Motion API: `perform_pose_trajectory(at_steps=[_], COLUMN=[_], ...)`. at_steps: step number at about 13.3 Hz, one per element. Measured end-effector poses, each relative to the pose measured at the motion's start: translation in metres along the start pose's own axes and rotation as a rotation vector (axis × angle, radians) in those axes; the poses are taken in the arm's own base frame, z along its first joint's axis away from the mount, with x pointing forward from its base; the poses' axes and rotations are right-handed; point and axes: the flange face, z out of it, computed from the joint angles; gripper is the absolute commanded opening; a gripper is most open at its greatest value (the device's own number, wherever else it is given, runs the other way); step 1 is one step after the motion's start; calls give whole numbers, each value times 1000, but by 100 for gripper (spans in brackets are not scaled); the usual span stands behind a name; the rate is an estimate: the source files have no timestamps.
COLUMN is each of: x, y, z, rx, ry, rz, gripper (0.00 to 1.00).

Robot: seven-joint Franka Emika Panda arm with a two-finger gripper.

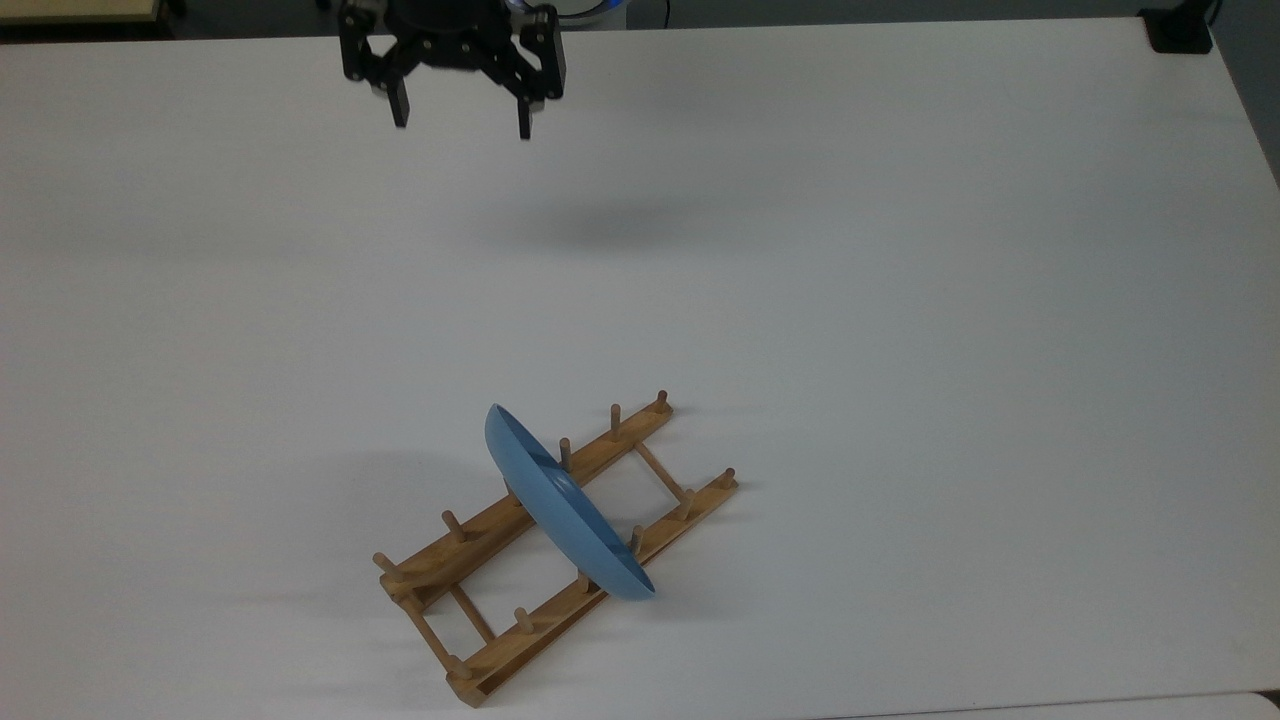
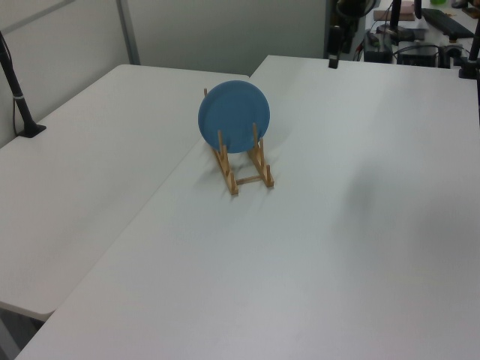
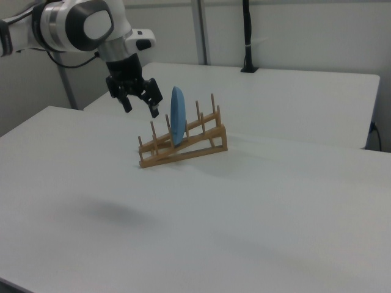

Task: Pick plate from plate rack
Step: 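Lower the open gripper toward the rim of the blue plate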

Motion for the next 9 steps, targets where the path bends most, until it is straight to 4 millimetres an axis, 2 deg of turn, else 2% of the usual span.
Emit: perform_pose_trajectory(at_steps=[4, 6, 9], x=[39, 55, 76], y=[-30, -42, -61], z=[8, 24, 59], rx=[-46, -90, -179], ry=[196, 271, 361], rz=[-71, -72, -67], gripper=[100, 85, 65])
